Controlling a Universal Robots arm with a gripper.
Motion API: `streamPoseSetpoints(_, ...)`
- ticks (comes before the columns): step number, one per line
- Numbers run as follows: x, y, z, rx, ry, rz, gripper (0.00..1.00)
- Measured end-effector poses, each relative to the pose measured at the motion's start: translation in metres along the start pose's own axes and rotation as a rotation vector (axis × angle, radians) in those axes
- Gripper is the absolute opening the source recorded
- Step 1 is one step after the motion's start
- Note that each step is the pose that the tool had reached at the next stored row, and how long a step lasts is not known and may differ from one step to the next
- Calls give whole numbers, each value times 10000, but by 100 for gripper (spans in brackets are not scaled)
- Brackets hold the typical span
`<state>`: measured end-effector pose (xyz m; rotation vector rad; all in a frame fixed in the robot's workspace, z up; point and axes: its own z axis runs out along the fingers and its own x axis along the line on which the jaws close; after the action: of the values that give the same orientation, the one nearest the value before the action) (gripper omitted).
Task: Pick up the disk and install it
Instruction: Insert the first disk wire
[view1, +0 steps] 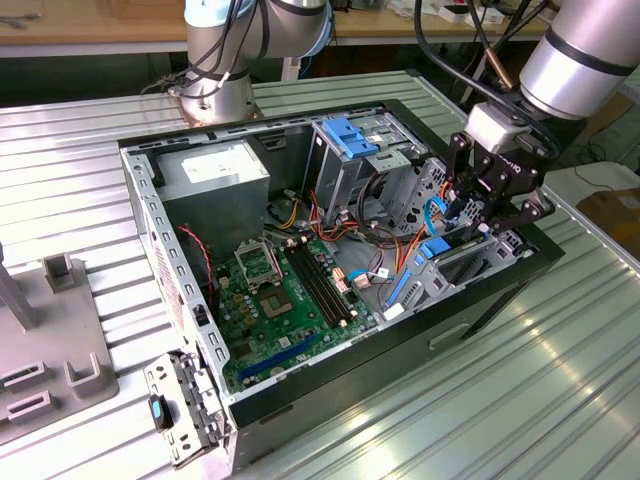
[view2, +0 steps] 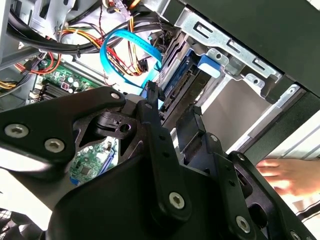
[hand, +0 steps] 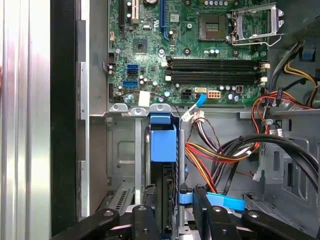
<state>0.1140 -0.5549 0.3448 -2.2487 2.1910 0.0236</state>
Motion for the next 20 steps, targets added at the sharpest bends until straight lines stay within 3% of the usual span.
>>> streamPoseSetpoints(2,0,-7,0,-2,-2,1,42)
streamPoseSetpoints(4,1,-12,1,0,-101,0,42)
streamPoseSetpoints(8,1,-22,0,1,-227,-1,42)
streamPoseSetpoints(10,1,-22,1,9,-543,-5,42)
streamPoseSetpoints(11,1,-22,0,10,-577,-4,42)
streamPoseSetpoints(18,1,-22,1,10,-579,-2,41)
streamPoseSetpoints(20,1,-22,1,9,-578,-1,27)
